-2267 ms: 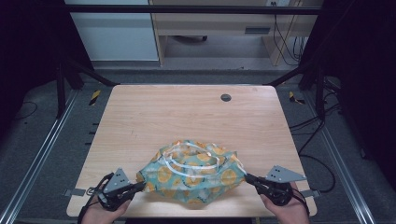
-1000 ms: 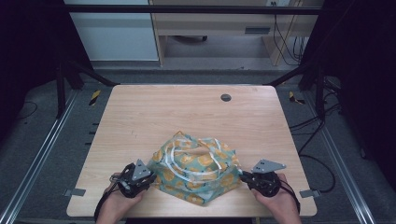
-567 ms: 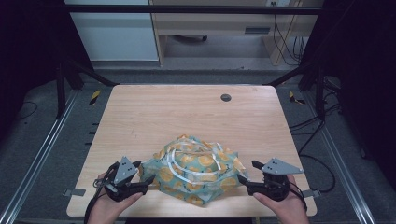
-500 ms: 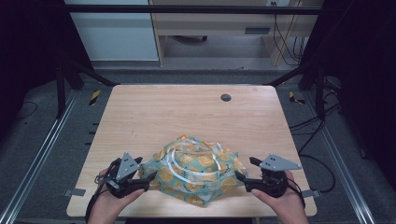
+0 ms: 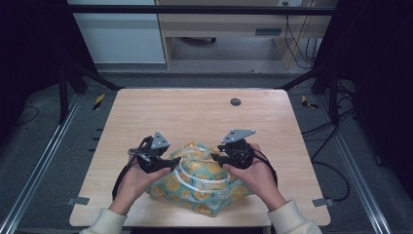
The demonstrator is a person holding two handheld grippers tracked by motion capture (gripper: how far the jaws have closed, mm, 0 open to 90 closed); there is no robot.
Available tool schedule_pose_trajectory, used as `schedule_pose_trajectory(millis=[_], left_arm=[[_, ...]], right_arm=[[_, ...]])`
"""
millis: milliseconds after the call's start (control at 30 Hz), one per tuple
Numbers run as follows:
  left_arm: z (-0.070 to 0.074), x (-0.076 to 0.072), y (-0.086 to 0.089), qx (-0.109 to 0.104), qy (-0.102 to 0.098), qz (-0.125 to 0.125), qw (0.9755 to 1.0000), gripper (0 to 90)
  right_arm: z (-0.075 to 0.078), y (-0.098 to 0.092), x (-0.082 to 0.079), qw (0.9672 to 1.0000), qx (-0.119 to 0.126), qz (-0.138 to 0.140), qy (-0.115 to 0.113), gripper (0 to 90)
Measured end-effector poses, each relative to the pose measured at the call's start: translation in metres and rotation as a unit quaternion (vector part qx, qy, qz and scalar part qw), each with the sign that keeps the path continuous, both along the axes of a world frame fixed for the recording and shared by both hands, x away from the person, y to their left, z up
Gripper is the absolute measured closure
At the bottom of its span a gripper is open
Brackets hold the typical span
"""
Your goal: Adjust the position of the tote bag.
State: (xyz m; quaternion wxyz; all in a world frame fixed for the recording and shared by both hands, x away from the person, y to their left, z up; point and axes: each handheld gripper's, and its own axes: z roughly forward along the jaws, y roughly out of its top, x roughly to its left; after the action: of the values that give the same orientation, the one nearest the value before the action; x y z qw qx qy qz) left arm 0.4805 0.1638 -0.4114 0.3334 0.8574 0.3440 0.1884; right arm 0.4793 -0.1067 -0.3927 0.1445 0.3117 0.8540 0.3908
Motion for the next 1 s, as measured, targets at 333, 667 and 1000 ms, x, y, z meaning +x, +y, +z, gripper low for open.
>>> schedule_pose_trajectory(millis=[333,667,1000], left_arm=[[0.019,-0.014,0.009,-0.037,-0.047,0.004,0.9982,88.0],[0.041,-0.054,0.018,-0.072,-0.093,-0.017,0.9929,90.0],[0.036,-0.091,0.03,-0.111,-0.108,-0.032,0.9874,90.0]], right_arm=[[0.018,-0.013,-0.015,0.9971,0.05,-0.005,-0.057,90.0],[0.04,-0.027,-0.054,0.9886,0.094,0.009,-0.117,90.0],[0.031,-0.033,-0.095,0.9851,0.103,0.038,-0.132,90.0]])
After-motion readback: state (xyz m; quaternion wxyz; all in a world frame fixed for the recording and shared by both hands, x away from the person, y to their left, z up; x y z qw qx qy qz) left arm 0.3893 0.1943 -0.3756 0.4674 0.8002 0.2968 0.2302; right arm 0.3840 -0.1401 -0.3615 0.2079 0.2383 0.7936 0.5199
